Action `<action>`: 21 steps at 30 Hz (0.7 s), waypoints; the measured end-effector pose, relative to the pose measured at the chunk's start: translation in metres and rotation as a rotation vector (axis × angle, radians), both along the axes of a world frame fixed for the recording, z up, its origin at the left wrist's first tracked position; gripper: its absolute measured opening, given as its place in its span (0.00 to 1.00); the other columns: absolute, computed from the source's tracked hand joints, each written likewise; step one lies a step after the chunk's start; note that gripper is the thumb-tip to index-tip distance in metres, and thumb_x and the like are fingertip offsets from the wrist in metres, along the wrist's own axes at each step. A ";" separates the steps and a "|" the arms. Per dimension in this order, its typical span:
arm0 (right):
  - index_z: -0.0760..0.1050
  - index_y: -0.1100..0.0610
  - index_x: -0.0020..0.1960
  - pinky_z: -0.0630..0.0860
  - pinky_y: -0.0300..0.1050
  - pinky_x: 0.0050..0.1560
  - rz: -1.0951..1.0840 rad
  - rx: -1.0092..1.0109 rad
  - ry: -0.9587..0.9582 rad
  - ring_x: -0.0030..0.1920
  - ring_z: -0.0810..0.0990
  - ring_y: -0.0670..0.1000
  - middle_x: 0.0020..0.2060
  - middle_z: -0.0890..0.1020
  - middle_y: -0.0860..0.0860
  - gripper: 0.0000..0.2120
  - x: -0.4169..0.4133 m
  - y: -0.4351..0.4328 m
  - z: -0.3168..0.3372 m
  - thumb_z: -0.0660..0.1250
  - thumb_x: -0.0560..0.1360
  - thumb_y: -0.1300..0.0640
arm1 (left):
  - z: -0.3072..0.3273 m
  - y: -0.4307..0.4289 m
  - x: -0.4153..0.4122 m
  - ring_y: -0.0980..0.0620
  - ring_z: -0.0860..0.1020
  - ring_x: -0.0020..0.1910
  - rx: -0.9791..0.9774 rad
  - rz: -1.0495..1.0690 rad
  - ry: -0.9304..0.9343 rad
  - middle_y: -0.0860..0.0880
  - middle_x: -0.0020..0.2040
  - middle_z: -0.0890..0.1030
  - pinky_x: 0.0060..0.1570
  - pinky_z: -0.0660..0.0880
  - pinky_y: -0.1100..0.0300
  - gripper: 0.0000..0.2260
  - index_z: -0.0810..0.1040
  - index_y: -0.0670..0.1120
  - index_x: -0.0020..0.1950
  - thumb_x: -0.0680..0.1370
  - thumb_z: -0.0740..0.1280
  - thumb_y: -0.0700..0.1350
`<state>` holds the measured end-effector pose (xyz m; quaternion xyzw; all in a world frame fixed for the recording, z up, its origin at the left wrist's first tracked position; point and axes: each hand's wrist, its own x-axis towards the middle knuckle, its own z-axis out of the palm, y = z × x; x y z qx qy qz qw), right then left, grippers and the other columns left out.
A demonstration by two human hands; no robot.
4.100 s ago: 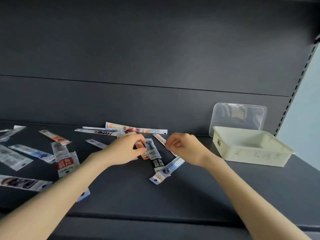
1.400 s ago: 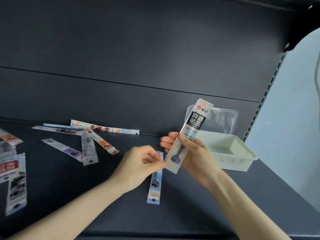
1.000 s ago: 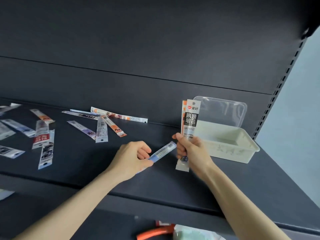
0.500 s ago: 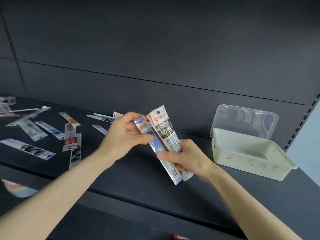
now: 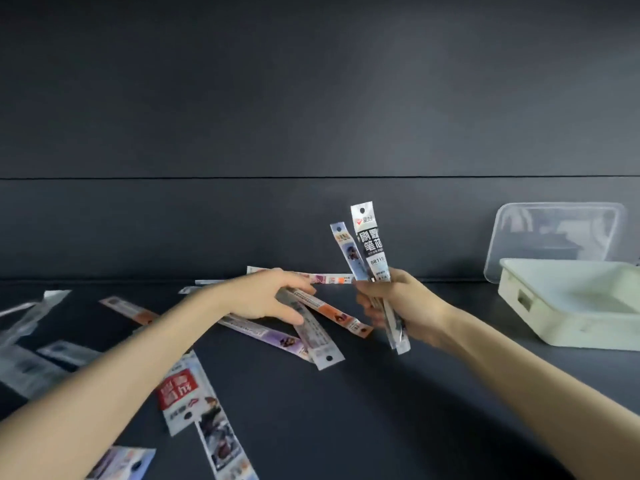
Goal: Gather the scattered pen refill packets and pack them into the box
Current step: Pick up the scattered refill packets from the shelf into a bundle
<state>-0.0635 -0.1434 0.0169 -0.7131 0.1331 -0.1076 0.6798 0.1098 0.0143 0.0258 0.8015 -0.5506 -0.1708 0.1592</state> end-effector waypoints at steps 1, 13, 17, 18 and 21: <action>0.68 0.57 0.39 0.66 0.37 0.25 -0.030 -0.011 0.008 0.24 0.66 0.46 0.26 0.71 0.49 0.10 0.006 0.001 -0.001 0.62 0.79 0.62 | 0.000 -0.008 0.009 0.59 0.63 0.71 0.048 -0.058 -0.014 0.57 0.71 0.67 0.70 0.60 0.63 0.27 0.69 0.51 0.70 0.72 0.73 0.48; 0.63 0.58 0.30 0.59 0.37 0.21 -0.215 0.015 -0.053 0.21 0.60 0.47 0.23 0.66 0.51 0.20 0.023 -0.008 0.008 0.67 0.75 0.52 | -0.014 -0.044 0.042 0.60 0.75 0.44 0.043 -0.324 0.035 0.55 0.45 0.77 0.47 0.70 0.63 0.05 0.79 0.51 0.45 0.73 0.72 0.49; 0.60 0.57 0.31 0.57 0.38 0.21 -0.334 0.075 -0.219 0.22 0.58 0.47 0.25 0.64 0.53 0.21 0.020 -0.013 0.018 0.67 0.69 0.46 | -0.005 -0.047 0.044 0.64 0.73 0.36 -0.281 -0.205 0.114 0.56 0.40 0.78 0.41 0.70 0.66 0.02 0.78 0.49 0.45 0.76 0.69 0.45; 0.60 0.57 0.32 0.57 0.38 0.22 -0.350 0.077 -0.258 0.22 0.58 0.47 0.25 0.64 0.53 0.21 0.019 -0.015 0.018 0.67 0.69 0.45 | 0.000 -0.048 0.042 0.62 0.75 0.38 -0.428 -0.110 0.203 0.54 0.41 0.80 0.42 0.73 0.64 0.02 0.79 0.46 0.47 0.77 0.68 0.44; 0.69 0.65 0.39 0.56 0.38 0.22 -0.346 0.043 -0.286 0.23 0.58 0.47 0.29 0.63 0.54 0.21 0.023 -0.012 0.013 0.69 0.67 0.46 | 0.010 -0.049 0.024 0.61 0.79 0.34 -0.712 0.107 0.557 0.56 0.36 0.82 0.37 0.76 0.64 0.04 0.79 0.48 0.50 0.78 0.64 0.43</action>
